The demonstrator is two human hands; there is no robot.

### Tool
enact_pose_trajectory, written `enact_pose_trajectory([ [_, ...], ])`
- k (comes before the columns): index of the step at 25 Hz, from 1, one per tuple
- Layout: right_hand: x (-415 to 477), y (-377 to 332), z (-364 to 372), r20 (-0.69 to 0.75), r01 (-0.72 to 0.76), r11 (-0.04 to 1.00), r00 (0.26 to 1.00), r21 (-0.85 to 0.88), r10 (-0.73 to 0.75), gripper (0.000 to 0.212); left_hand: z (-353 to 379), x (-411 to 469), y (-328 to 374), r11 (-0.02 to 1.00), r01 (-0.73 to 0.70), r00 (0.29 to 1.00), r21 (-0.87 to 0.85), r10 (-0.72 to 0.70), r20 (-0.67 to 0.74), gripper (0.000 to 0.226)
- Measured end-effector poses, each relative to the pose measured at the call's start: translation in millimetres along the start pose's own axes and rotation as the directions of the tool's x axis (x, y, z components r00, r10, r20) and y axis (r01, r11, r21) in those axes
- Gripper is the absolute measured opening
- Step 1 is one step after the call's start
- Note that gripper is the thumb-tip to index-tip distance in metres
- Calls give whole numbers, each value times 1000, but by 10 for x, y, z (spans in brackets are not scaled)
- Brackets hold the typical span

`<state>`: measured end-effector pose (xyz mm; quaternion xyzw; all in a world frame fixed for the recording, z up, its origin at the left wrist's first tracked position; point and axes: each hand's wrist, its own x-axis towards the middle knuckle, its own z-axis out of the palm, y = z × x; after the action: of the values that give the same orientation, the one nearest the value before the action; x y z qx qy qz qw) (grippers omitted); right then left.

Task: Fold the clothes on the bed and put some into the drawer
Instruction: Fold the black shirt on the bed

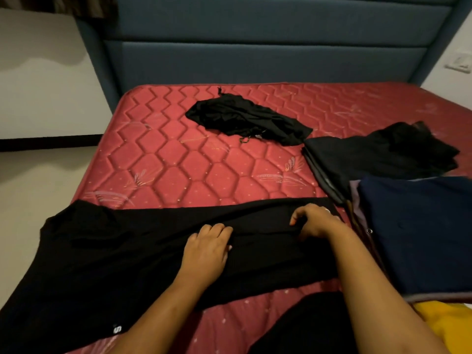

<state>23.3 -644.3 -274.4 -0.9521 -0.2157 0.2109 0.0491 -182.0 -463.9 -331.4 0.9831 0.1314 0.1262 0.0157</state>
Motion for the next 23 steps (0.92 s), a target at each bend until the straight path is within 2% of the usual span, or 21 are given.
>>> enact_pose_trajectory([
  [4, 122, 82, 56, 30, -76, 996, 997, 48, 75, 24, 75, 167, 80, 998, 45, 999, 36, -45, -9, 36],
  [7, 236, 142, -30, -4, -119, 983, 993, 142, 121, 27, 126, 267, 48, 995, 2, 995, 97, 8, -99, 19],
  [9, 281, 224, -130, -69, -176, 980, 981, 92, 182, 22, 122, 275, 42, 991, -47, 983, 121, 68, -172, 11],
  [11, 248, 290, -192, 10, -297, 955, 955, -11, 297, 45, 91, 195, 76, 986, -108, 972, 129, 132, -194, 23],
  [13, 168, 308, -179, 161, -356, 933, 920, -41, 358, 58, 98, 91, 114, 974, -172, 972, 146, 192, -134, 26],
  [14, 147, 309, -162, 178, -366, 931, 915, -14, 362, 58, 110, 46, 124, 975, -181, 978, 133, 193, -83, 26],
  [15, 142, 309, -149, 142, -378, 925, 919, 41, 369, 56, 118, 29, 135, 982, -163, 985, 98, 167, -30, 24],
  [18, 201, 315, -99, -85, -405, 864, 891, 297, 447, 55, 55, 136, 202, 994, -104, 990, -16, 105, 99, 36],
  [21, 246, 306, 31, -55, -412, 840, 887, 353, 459, 62, -1, 262, 375, 994, -69, 954, -90, 92, 286, 59],
  [23, 320, 349, 96, -118, -421, 838, 867, 349, 485, 62, 69, 316, 495, 995, -28, 916, -95, 63, 397, 57],
])
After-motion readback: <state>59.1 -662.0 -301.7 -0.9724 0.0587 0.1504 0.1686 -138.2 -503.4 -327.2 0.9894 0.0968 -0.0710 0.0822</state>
